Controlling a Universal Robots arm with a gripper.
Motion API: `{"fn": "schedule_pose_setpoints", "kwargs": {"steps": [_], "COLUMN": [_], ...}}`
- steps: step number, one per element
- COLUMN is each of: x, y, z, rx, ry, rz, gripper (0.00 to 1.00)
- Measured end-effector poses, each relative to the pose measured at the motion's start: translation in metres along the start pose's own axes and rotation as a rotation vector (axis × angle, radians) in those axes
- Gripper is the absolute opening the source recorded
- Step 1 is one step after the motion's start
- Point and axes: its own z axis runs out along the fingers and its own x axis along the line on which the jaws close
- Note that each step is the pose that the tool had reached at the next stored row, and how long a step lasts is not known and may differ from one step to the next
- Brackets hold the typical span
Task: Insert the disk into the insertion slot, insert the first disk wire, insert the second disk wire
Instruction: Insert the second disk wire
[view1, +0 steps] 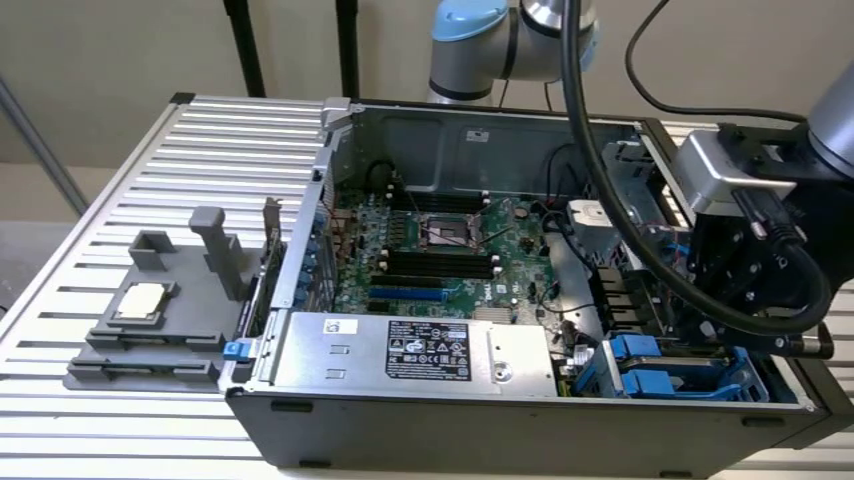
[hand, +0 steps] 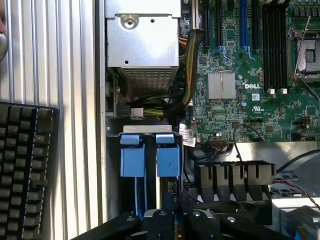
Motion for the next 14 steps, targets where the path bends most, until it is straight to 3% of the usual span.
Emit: {"fn": "schedule_pose_setpoints", "kwargs": {"steps": [14], "x": [0.0015], "y": [0.0011], "z": [0.0091], "rx": [0.0147], "ry": [-0.0201], "rz": [-0.002], "gripper": [0.16]}}
